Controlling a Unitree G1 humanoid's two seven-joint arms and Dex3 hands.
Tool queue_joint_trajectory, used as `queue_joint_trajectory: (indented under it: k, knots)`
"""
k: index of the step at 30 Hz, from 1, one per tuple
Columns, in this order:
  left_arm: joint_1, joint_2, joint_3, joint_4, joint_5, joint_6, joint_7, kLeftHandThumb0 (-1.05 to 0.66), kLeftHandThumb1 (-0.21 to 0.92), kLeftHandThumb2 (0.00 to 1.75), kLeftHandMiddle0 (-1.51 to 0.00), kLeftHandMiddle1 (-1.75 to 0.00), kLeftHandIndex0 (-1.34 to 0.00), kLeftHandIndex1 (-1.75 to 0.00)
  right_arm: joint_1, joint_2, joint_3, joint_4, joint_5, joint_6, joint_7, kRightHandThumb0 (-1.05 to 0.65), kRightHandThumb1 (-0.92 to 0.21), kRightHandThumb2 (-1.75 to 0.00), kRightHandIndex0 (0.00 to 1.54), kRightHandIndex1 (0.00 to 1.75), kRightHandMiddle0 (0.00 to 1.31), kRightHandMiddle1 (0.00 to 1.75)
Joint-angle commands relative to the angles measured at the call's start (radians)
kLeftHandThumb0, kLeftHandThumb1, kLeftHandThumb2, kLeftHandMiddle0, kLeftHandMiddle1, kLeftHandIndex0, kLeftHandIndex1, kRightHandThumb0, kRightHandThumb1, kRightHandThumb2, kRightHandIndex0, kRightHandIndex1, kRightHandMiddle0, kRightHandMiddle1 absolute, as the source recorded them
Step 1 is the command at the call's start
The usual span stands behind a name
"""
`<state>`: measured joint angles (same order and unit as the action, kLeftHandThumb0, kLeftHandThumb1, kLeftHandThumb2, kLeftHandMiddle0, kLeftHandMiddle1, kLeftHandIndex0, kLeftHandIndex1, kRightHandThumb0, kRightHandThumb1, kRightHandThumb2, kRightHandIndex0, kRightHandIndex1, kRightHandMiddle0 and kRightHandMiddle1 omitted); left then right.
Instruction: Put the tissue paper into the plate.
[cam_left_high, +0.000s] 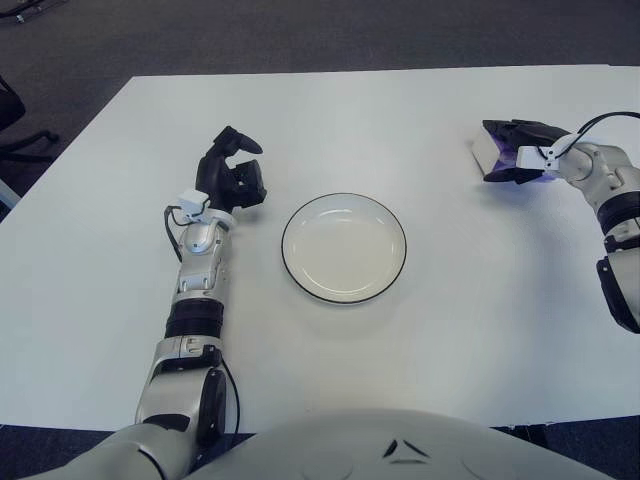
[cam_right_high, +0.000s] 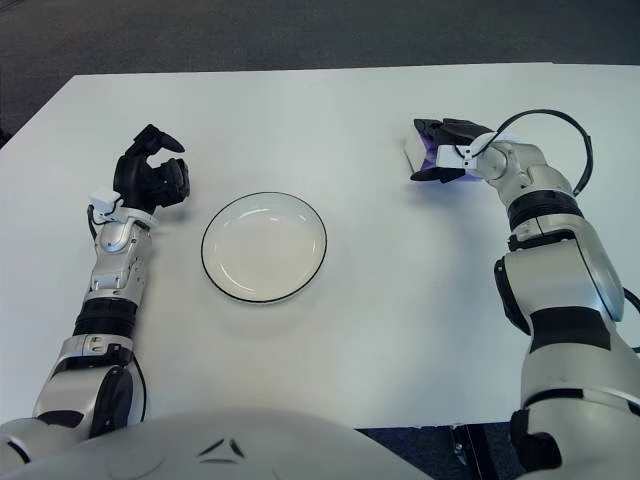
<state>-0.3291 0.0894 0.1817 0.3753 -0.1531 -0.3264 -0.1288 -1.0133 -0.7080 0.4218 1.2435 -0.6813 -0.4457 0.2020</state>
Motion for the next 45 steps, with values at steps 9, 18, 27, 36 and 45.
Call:
queue_joint_trajectory:
  k: [9, 18, 27, 36, 45]
  knots:
    - [0.258, -0.088, -0.001, 0.110, 0.002, -0.018, 0.033, -0.45, 0.41, 1.21, -1.30, -1.75, -0.54, -1.75, 0.078, 0.027, 0.043, 0.063, -0.037, 0.067, -0.140, -0.33, -0.37, -1.04, 0.01, 1.09, 0.01, 1.22]
    - [0.251, -0.090, 0.000, 0.114, 0.007, -0.018, 0.043, -0.45, 0.40, 1.22, -1.29, -1.75, -0.55, -1.75, 0.090, 0.012, 0.119, 0.067, -0.110, 0.043, -0.365, 0.00, -0.20, -1.35, 0.63, 1.45, 0.58, 1.73]
    - [0.250, -0.090, -0.003, 0.113, 0.005, -0.019, 0.046, -0.45, 0.39, 1.22, -1.29, -1.75, -0.55, -1.75, 0.096, 0.016, 0.100, 0.063, -0.064, 0.013, -0.416, 0.00, -0.09, -1.48, 0.84, 1.45, 0.63, 1.75]
    - [0.253, -0.093, -0.005, 0.105, 0.002, -0.020, 0.044, -0.45, 0.39, 1.22, -1.29, -1.75, -0.55, -1.75, 0.086, 0.003, 0.057, 0.020, -0.014, -0.045, -0.425, 0.00, -0.08, -1.52, 0.83, 1.55, 0.60, 1.75]
    - [0.251, -0.094, -0.006, 0.103, 0.003, -0.016, 0.045, -0.46, 0.38, 1.24, -1.30, -1.75, -0.56, -1.75, 0.105, 0.000, 0.023, -0.077, -0.002, -0.111, -0.507, 0.00, -0.12, -1.49, 0.81, 1.57, 0.55, 1.75]
